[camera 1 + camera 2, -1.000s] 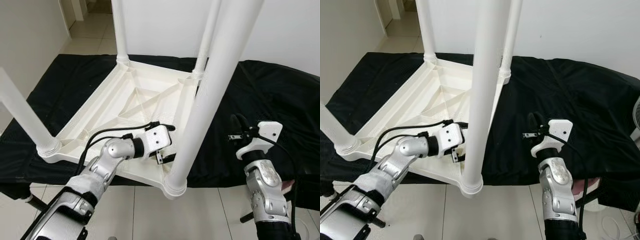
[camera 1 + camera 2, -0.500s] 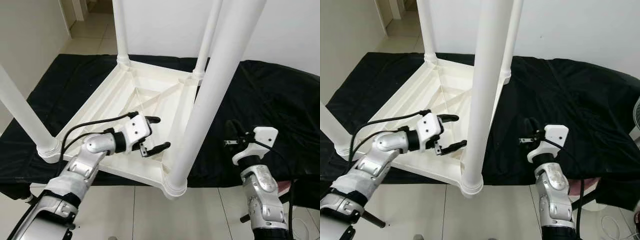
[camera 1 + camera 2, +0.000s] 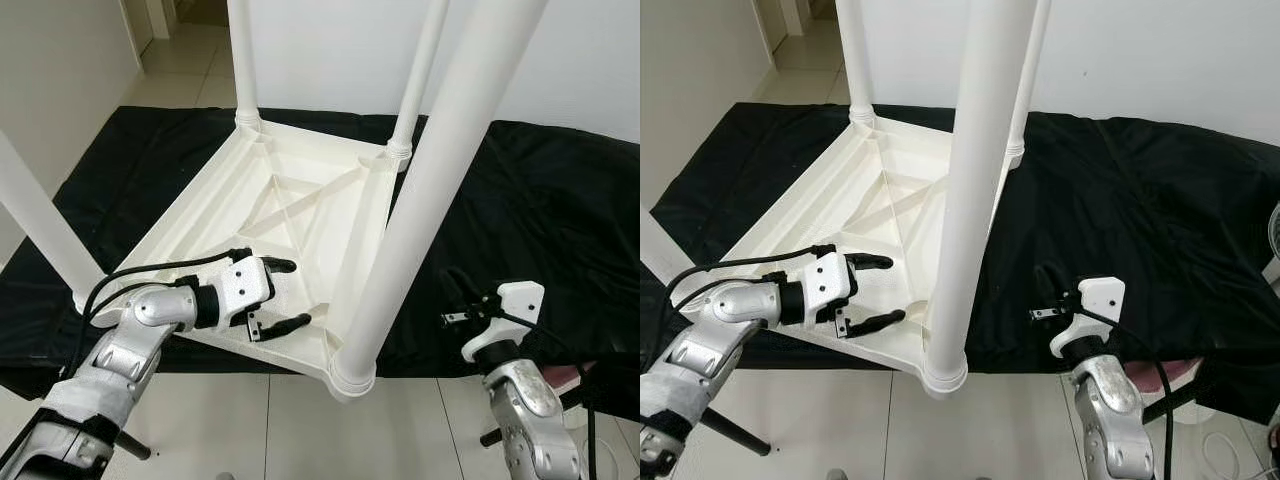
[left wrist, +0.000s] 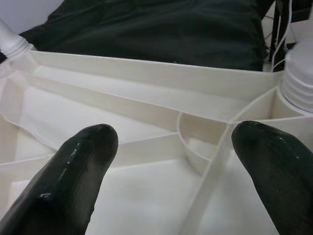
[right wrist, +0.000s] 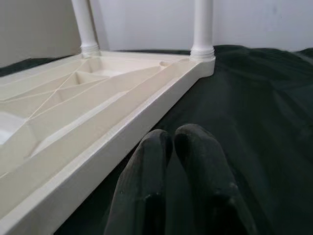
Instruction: Building children table
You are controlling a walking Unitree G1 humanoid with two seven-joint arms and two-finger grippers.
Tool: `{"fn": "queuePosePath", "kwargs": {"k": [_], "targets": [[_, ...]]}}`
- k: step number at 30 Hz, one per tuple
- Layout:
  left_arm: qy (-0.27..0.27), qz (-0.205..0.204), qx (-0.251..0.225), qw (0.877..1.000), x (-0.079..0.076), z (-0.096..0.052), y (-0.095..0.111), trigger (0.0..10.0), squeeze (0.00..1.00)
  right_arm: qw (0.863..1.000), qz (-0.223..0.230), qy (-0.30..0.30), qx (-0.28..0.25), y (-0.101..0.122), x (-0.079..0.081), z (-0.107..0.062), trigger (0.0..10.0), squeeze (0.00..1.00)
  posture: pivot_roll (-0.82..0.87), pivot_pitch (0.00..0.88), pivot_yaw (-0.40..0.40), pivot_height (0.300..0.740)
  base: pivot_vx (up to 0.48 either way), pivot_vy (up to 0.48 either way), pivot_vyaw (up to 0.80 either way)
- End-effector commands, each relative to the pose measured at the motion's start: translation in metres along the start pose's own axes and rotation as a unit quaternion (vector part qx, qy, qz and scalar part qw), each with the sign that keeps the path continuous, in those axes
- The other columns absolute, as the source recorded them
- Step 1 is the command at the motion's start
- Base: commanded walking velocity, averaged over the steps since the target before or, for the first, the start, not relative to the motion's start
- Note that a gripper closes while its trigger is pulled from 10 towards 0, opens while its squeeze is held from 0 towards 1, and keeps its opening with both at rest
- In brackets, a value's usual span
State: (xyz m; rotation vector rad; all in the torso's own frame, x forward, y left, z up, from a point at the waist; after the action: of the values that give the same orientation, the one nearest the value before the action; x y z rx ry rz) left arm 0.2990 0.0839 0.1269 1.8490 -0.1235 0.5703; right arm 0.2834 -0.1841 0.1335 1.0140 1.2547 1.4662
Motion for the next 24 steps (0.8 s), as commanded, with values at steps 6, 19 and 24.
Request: {"fn": "queuePosePath", "kwargs": {"k": [6,19,24], "targets": [[-0.024,-0.002,0.036,0.999,-0.010,0.000,-0.019,10.0,0.00,1.000,0.002,0.015,0.007,0.002,-0.002,-0.003,10.0,1.00,-0.10,0.000,-0.018,0.740,0.000,0.000,0.00],[-0.017,0.003,0.102,0.995,-0.004,0.007,-0.047,10.0,0.00,1.000,-0.011,0.010,0.007,0.007,-0.002,-0.007,10.0,0.00,-0.14,0.000,0.012,0.740,0.000,0.000,0.00],[-0.004,0.008,0.126,0.992,0.005,0.015,-0.056,10.0,0.00,1.000,-0.011,0.002,0.003,0.009,-0.003,-0.010,10.0,0.00,-0.16,0.000,0.027,0.740,0.000,0.000,0.00]]}}
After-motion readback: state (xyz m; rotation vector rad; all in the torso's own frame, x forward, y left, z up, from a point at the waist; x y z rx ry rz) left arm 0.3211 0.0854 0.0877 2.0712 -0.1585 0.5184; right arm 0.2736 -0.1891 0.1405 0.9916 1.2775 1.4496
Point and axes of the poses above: a point about 5 cm out from each wrist's last joint towards the gripper, its own z axis pointing out of the wrist towards the gripper, its own y axis along the axis of the wrist's last joint, x = y × z, the point moved 5 cm from there along z, pointing out of the wrist towards the gripper
